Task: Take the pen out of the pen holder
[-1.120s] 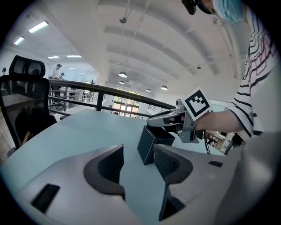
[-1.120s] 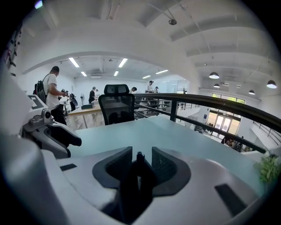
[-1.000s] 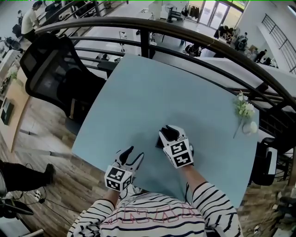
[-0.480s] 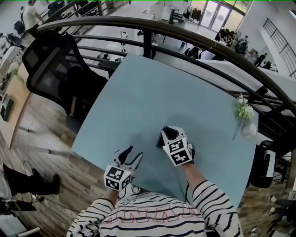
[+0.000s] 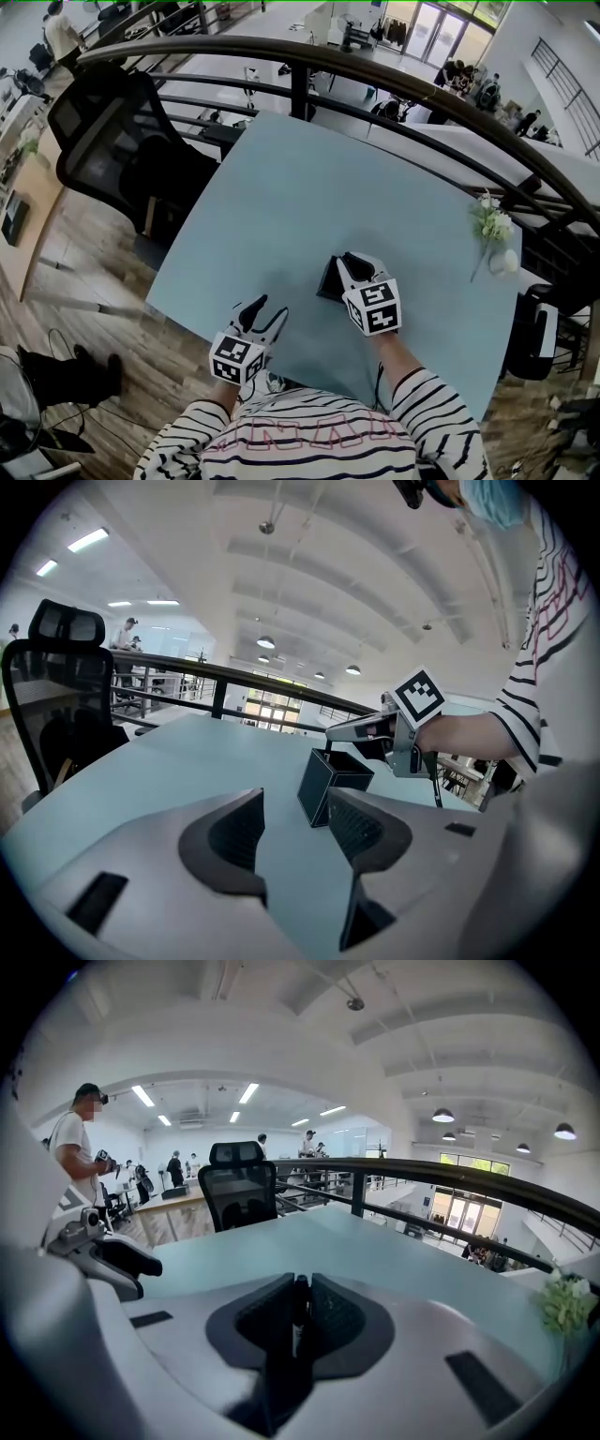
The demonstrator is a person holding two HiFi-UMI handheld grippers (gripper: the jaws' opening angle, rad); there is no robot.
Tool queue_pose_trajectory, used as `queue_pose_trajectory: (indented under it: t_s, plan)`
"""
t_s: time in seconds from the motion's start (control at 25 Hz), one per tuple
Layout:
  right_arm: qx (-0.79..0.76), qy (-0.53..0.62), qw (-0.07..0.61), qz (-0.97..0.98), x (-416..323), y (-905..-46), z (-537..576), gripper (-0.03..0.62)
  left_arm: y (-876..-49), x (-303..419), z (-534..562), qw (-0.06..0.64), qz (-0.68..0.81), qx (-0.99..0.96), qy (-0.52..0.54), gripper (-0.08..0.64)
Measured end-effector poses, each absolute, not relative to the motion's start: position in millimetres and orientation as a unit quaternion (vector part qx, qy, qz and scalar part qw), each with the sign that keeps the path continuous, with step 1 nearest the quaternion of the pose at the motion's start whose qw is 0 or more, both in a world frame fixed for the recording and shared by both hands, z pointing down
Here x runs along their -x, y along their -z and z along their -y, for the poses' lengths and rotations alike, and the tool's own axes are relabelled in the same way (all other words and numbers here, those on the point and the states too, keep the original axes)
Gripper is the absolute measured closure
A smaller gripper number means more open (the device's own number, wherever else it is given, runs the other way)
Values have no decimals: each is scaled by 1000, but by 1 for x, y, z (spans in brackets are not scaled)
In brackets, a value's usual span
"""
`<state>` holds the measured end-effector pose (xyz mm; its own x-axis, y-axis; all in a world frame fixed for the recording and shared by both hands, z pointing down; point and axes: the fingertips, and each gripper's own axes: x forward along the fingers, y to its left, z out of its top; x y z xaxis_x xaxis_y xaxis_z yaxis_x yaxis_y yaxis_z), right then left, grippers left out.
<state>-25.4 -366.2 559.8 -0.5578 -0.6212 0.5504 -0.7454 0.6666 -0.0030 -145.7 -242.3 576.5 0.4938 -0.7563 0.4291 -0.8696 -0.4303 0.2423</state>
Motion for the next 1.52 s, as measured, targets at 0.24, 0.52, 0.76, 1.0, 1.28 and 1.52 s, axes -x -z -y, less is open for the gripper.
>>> queue_pose_trajectory:
  t_s: [0.24,0.52,0.76,1.0,1.28,1.52]
  plan:
    - [-416,-129,208,876,11,-533,358,522,-570,140,237,214,480,-841,-126,367]
    - [-447,-129,161,870,-7,-509,334,523,-562,135,225,202,470,-850,-124,367]
    - [-480,-125,120,860,-25,-488,306,522,-555,132,209,187,464,-857,-124,367]
    - [-509,-131,76,847,-41,-472,273,523,-550,131,189,175,451,-867,-124,367]
    - [-542,-130,41,829,-64,-457,227,523,-543,130,160,158,442,-874,-125,387]
    - [-554,-130,32,822,-64,-459,190,523,-543,136,133,143,438,-879,-124,480]
